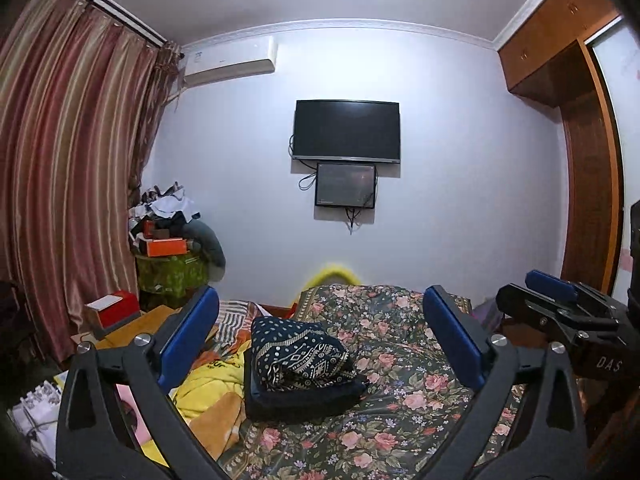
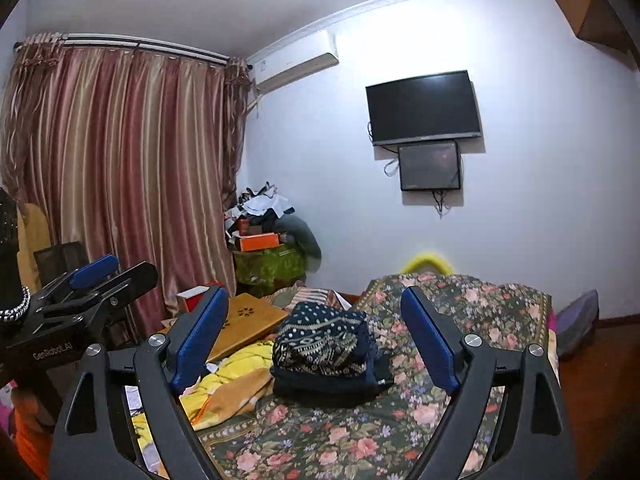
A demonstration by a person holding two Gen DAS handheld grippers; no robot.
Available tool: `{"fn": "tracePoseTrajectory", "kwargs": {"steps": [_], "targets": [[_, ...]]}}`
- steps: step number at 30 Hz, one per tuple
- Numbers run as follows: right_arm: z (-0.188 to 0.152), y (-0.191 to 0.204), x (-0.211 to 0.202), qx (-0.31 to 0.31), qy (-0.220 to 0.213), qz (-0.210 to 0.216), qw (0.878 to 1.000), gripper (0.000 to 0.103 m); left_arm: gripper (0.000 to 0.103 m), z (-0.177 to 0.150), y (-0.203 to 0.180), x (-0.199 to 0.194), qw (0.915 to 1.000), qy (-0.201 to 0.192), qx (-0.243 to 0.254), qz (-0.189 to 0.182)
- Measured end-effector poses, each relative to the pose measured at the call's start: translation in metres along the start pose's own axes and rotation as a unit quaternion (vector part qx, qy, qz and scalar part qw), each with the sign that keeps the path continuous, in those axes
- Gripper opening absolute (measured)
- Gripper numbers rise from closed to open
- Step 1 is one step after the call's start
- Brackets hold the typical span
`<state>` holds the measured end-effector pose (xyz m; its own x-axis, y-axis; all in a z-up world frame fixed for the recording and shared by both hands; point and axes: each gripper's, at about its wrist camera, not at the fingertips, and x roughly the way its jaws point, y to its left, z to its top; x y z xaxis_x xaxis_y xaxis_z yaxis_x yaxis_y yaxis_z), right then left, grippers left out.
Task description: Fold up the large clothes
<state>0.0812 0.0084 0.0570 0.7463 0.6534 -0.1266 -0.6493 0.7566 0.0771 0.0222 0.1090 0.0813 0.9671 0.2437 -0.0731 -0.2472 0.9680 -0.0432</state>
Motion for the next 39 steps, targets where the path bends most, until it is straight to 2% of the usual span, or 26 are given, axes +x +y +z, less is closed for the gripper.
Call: {"fn": "tracePoseTrajectory", "kwargs": {"steps": [3, 4, 12, 19, 39], "targets": [[-0.001, -0.003, 0.001, 0.01, 0.005, -0.009, 1.0, 0.098, 0.102, -0.005, 0.002, -0.002, 0.9999, 0.011, -0.009, -0.008], [-0.002, -0.005, -0.001, 0.016, 0.002, -0.011, 1.0, 0.099, 0.103, -0.006, 0.001, -0.005, 0.9998, 0.014, -0.01, -0.01], [-0.006, -0.004, -0.014, 0.018, -0.005, -0.014, 1.0, 0.099, 0.103, -0.016, -0.008, -0.008, 0.9999, 0.015, 0.001, 0.001], [-0.01, -0.003, -0.018, 0.015, -0.003, -0.015, 1.0, 0.099, 0.103, -0.018, -0.006, -0.007, 0.9996, 0.024, -0.01, 0.008], [-0.011, -0.001, -0.015, 0.007, 0.015, -0.018, 1.0, 0.099, 0.103, -0.025, -0.001, 0.006, 0.9986, 0.045, -0.022, 0.015]]}}
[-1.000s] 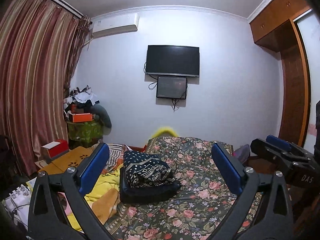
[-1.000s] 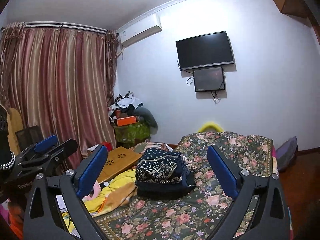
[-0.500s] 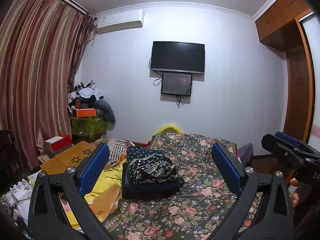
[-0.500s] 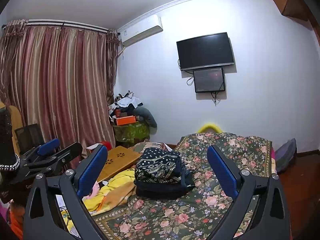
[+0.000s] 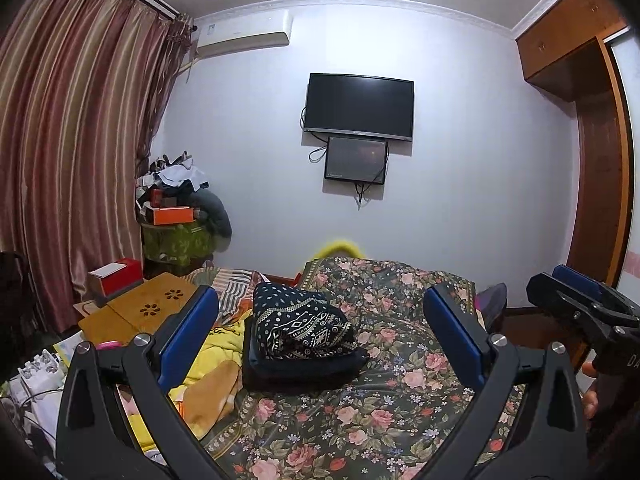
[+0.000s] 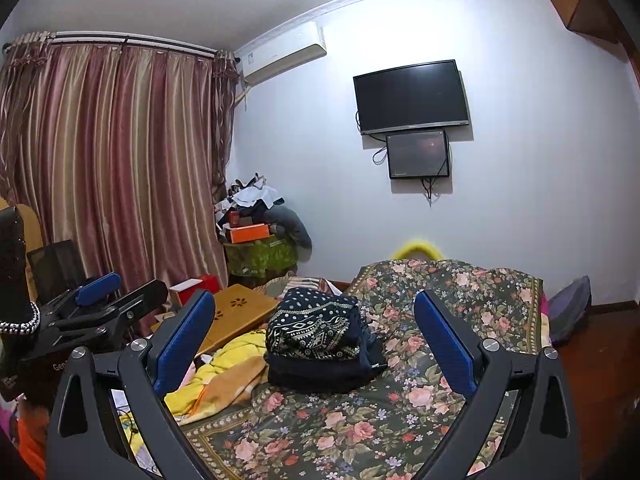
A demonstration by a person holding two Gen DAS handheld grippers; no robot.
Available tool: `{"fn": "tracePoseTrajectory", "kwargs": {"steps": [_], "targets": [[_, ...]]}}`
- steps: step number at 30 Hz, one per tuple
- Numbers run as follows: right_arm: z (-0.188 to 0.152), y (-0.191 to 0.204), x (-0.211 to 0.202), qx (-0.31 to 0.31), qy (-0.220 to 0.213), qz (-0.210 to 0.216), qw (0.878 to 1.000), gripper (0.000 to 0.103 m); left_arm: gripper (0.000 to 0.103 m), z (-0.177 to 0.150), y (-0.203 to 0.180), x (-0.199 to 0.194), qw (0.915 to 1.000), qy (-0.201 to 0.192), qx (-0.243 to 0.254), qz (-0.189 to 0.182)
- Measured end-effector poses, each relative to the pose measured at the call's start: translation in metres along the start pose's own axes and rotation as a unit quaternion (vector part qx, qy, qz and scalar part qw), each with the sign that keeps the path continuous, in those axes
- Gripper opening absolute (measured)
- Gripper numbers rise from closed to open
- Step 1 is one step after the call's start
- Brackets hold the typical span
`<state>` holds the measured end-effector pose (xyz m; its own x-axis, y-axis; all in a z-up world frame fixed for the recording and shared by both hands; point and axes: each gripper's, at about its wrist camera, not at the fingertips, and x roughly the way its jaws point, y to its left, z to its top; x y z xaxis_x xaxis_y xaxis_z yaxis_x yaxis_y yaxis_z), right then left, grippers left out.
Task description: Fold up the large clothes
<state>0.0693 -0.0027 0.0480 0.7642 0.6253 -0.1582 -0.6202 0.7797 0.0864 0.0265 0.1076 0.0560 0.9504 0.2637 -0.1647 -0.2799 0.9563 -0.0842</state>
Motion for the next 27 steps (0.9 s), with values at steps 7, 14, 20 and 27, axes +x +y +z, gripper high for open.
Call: {"fn": "tracePoseTrajectory", "kwargs": {"steps": [7, 14, 20, 27], "targets": [[0.0, -0.002, 0.001, 0.001, 0.005, -0.001, 1.0, 0.099, 0.103, -0.002, -0.003, 0.004, 1.0, 0.004, 0.002, -0.002], [-0.001, -0.005, 0.0, 0.002, 0.01, -0.002, 1.0, 0.099, 0.103, -0.005, -0.006, 0.006, 0.9999, 0.008, 0.007, -0.004], [0.0, -0.006, 0.001, 0.003, 0.011, -0.004, 1.0, 0.099, 0.103, -0.007, -0.006, 0.009, 0.9999, 0.011, 0.005, -0.012], [-0.002, -0.008, 0.001, 0.004, 0.011, -0.008, 1.0, 0.099, 0.103, -0.007, -0.004, 0.013, 0.9997, 0.017, -0.002, -0.018]]}}
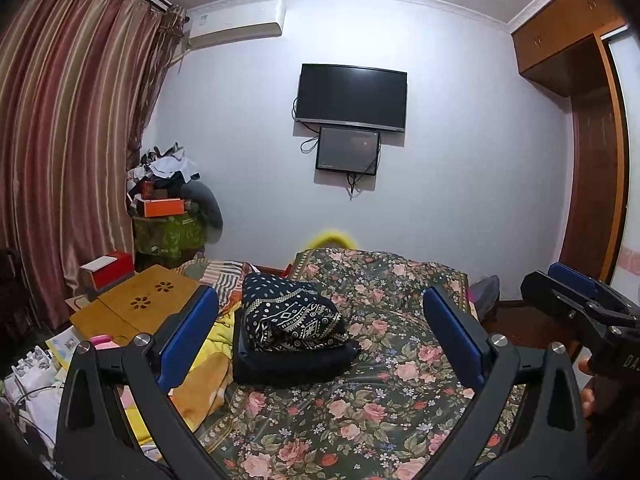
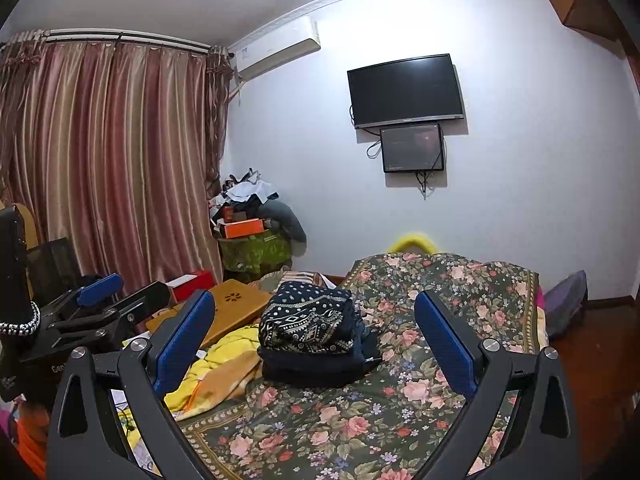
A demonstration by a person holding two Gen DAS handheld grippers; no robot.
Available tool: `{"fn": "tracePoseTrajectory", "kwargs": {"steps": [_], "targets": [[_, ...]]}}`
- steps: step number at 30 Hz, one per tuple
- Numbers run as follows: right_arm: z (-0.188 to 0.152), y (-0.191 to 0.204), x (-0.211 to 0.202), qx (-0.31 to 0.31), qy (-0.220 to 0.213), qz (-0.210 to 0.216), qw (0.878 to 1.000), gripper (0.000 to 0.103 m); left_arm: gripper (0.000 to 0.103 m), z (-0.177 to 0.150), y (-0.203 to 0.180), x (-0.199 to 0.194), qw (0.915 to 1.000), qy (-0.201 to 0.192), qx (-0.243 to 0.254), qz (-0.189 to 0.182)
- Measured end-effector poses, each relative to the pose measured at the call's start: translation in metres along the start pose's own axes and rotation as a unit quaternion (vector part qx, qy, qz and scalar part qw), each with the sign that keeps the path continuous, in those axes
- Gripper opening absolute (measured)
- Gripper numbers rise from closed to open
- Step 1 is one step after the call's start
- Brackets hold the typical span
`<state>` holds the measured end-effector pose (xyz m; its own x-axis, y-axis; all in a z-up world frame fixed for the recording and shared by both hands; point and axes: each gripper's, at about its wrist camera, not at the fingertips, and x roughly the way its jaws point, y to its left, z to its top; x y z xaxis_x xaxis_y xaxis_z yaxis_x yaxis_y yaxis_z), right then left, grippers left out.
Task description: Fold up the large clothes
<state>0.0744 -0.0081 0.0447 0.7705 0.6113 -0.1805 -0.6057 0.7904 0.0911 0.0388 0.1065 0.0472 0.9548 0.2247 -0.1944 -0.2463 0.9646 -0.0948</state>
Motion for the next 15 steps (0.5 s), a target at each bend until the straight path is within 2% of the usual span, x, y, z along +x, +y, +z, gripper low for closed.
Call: {"fn": "tracePoseTrajectory", "kwargs": {"steps": [15], "targets": [[-0.0027, -0.0012, 0.0035, 0.003, 0.006, -0.007, 1.0, 0.1, 0.103, -0.0019, 0.0056, 0.0081, 0.9996, 0.017, -0.013, -0.017]]}}
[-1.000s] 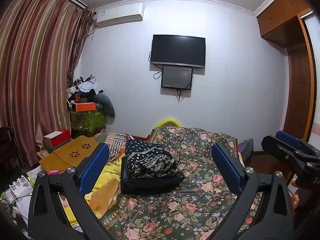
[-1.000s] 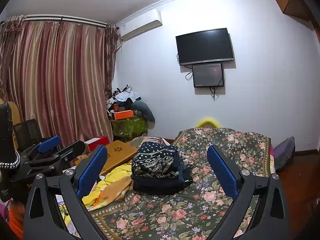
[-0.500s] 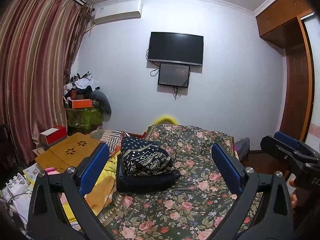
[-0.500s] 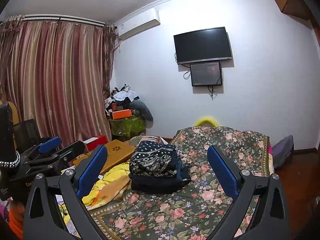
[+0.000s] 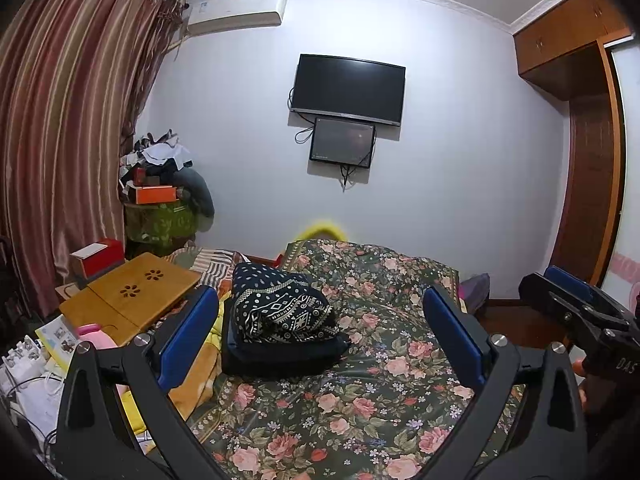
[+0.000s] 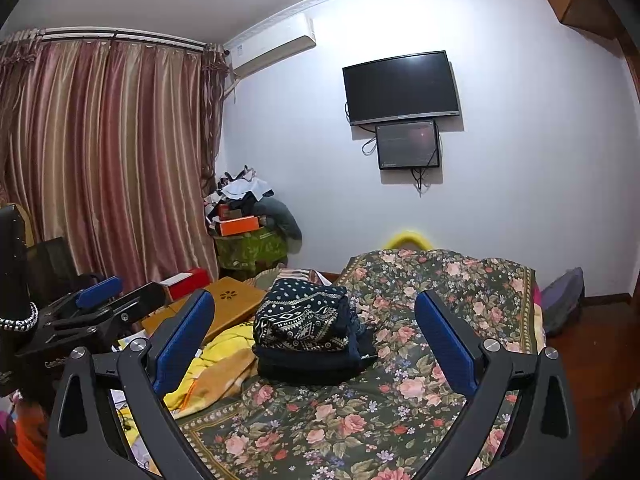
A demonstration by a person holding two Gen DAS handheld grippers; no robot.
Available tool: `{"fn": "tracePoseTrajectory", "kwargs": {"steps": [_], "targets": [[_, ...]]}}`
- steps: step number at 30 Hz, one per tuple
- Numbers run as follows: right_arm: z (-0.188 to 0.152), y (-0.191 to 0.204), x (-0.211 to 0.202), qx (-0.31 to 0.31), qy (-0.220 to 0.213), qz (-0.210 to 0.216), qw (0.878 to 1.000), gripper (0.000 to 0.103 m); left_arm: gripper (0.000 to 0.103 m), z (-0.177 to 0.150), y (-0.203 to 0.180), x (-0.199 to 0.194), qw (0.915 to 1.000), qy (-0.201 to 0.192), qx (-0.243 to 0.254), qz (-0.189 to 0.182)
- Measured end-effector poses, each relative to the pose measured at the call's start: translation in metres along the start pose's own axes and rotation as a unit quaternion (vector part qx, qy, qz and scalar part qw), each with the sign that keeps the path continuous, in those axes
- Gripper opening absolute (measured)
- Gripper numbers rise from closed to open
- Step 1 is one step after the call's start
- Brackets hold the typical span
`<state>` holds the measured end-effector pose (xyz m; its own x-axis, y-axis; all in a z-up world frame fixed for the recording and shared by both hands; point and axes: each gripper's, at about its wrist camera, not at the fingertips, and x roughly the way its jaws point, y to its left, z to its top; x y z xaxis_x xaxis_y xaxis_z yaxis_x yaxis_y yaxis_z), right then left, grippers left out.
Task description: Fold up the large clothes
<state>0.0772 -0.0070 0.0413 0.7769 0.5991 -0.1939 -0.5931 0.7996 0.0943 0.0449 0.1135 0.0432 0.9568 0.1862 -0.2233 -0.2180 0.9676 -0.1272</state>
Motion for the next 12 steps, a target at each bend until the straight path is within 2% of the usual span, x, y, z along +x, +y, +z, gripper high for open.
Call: {"fn": "tracePoseTrajectory", "kwargs": {"steps": [12], "targets": [[-0.0006, -0.0029, 0.004, 0.002, 0.005, -0.002, 1.0, 0.1, 0.103, -0.0015, -0.0038, 0.0014, 1.0, -0.003, 0.007, 0.002]]}}
